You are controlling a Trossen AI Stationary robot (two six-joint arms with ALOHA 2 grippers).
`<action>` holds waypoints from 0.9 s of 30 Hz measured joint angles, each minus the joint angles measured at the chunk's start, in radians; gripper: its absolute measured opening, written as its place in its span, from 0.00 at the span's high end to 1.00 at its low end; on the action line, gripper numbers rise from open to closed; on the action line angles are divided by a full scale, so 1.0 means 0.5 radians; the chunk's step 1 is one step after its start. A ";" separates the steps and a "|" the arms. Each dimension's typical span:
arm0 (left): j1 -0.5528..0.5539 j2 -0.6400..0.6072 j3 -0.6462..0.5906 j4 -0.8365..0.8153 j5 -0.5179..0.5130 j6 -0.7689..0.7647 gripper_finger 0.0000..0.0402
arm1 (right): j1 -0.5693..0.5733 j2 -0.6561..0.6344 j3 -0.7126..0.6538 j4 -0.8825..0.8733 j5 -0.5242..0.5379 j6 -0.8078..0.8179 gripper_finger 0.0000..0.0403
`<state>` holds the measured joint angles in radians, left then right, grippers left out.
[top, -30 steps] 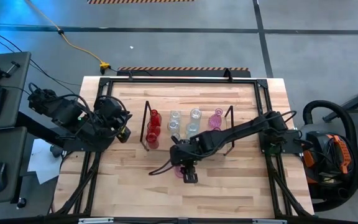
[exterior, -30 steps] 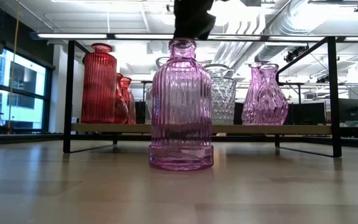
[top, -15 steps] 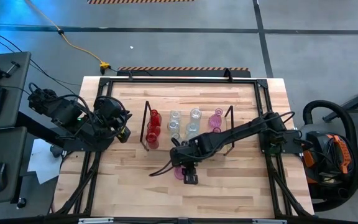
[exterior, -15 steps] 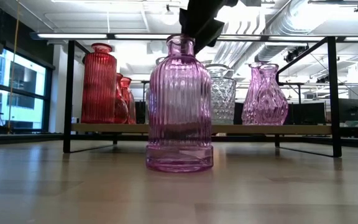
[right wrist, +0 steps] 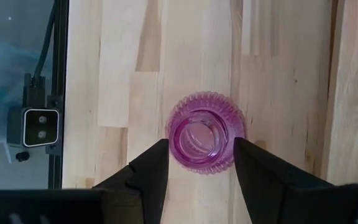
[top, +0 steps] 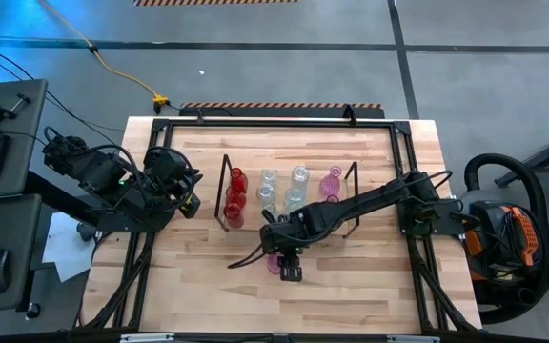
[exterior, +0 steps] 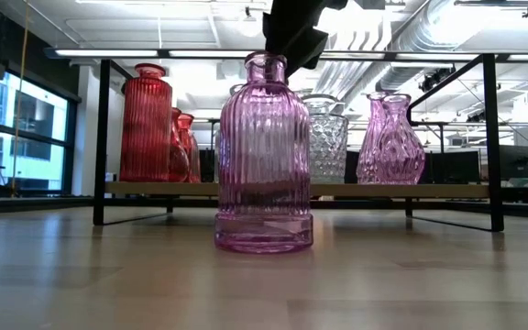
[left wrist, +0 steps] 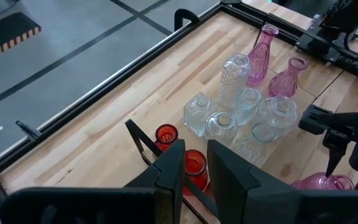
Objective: Sort vases onto shelf
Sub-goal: Put the transparent vase aligned with the other transparent vase on the shelf
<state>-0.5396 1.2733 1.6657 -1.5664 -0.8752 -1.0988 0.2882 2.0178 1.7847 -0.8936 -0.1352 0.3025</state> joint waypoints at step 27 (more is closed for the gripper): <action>0.001 0.000 0.000 0.001 -0.002 0.003 0.85 | 0.004 0.116 0.010 0.088 0.057 0.072 0.53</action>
<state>-0.5392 1.2732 1.6657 -1.5661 -0.8763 -1.0973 0.2901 2.0757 1.7897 -0.8497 -0.1066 0.3385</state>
